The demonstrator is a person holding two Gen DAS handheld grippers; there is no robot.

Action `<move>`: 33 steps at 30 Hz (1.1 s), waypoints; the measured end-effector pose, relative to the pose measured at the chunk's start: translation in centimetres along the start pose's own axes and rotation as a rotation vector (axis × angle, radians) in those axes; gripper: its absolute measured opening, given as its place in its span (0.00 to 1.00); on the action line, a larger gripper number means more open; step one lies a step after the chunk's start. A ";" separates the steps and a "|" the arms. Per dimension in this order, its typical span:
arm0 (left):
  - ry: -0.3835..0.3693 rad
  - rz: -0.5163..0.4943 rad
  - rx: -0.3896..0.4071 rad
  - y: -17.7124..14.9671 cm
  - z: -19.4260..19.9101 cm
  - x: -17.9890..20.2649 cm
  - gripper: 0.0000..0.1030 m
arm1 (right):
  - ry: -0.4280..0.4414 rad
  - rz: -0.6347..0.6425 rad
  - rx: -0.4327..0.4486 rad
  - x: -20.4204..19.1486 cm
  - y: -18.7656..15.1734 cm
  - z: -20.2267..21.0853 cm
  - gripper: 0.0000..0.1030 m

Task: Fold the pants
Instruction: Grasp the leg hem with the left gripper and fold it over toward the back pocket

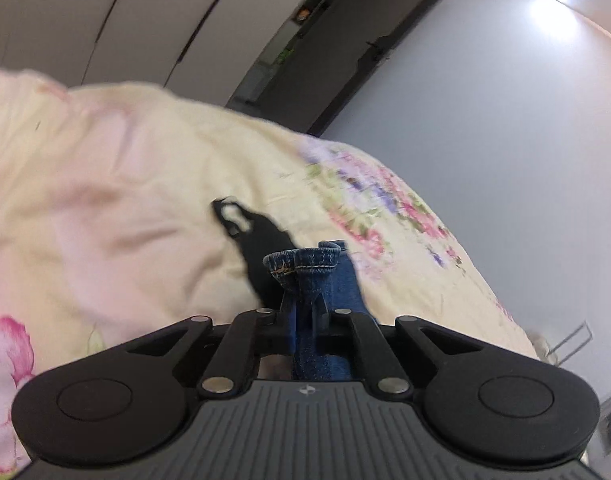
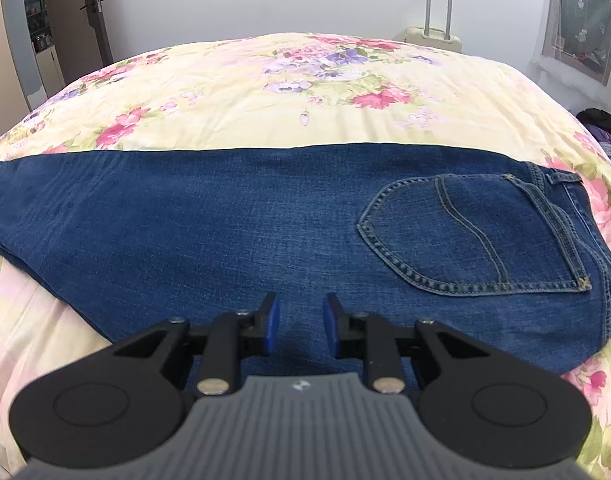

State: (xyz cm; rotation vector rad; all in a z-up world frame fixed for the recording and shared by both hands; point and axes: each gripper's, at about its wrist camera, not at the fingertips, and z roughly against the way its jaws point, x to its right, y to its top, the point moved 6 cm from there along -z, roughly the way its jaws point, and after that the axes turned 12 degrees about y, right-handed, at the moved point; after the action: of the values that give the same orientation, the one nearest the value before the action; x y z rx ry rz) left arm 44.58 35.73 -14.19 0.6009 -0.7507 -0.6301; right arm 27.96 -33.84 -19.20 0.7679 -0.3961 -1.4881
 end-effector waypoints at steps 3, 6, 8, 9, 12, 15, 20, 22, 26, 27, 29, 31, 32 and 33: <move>-0.047 -0.161 0.096 0.3 5.4 6.1 0.06 | 0.005 -0.037 -0.031 1.0 -0.4 0.2 0.19; -0.112 -0.315 0.178 -1.2 11.0 12.9 0.06 | 0.010 -0.080 -0.032 1.9 -0.9 0.7 0.20; -0.151 -0.441 0.238 -3.2 14.3 18.1 0.06 | 0.036 -0.101 -0.011 2.1 -1.2 1.4 0.20; -0.171 -0.501 0.267 -4.5 16.0 20.4 0.06 | 0.051 -0.105 -0.002 2.1 -1.3 1.8 0.20; -0.224 -0.687 0.340 -9.6 20.3 26.6 0.06 | 0.092 -0.113 0.016 2.1 -1.6 2.8 0.20; -0.264 -0.850 0.356 -16.3 22.8 31.0 0.06 | 0.131 -0.132 0.037 2.3 -1.7 3.7 0.20; -0.314 -1.160 0.270 -30.9 23.1 34.3 0.06 | 0.180 -0.186 0.077 3.1 -2.1 5.4 0.24; -0.329 -1.283 0.206 -36.6 22.5 33.9 0.07 | 0.190 -0.216 0.090 3.7 -2.4 5.9 0.25; -0.319 -1.512 0.090 -44.5 21.6 31.2 0.08 | 0.210 -0.271 0.089 4.9 -3.1 6.3 0.26; -0.320 -1.538 0.050 -45.1 21.3 30.6 0.09 | 0.213 -0.276 0.087 5.1 -3.3 6.3 0.26; -0.336 -1.552 -0.032 -44.9 21.5 29.1 0.13 | 0.224 -0.285 0.082 5.3 -3.7 6.2 0.26; -0.374 -1.548 -0.115 -44.4 21.6 28.6 0.15 | 0.237 -0.293 0.079 5.5 -4.0 6.0 0.27; -0.389 -1.548 -0.144 -44.2 21.5 28.4 0.15 | 0.242 -0.296 0.079 5.5 -4.0 5.9 0.27; -0.412 -1.548 -0.192 -44.1 21.3 28.1 0.15 | 0.253 -0.301 0.081 5.5 -4.0 5.8 0.27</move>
State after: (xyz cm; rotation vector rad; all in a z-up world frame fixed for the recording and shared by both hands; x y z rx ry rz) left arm 31.13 -18.77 -20.03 0.8245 -0.4642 -2.2731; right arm 21.61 -40.02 -18.95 1.1040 -0.1537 -1.6340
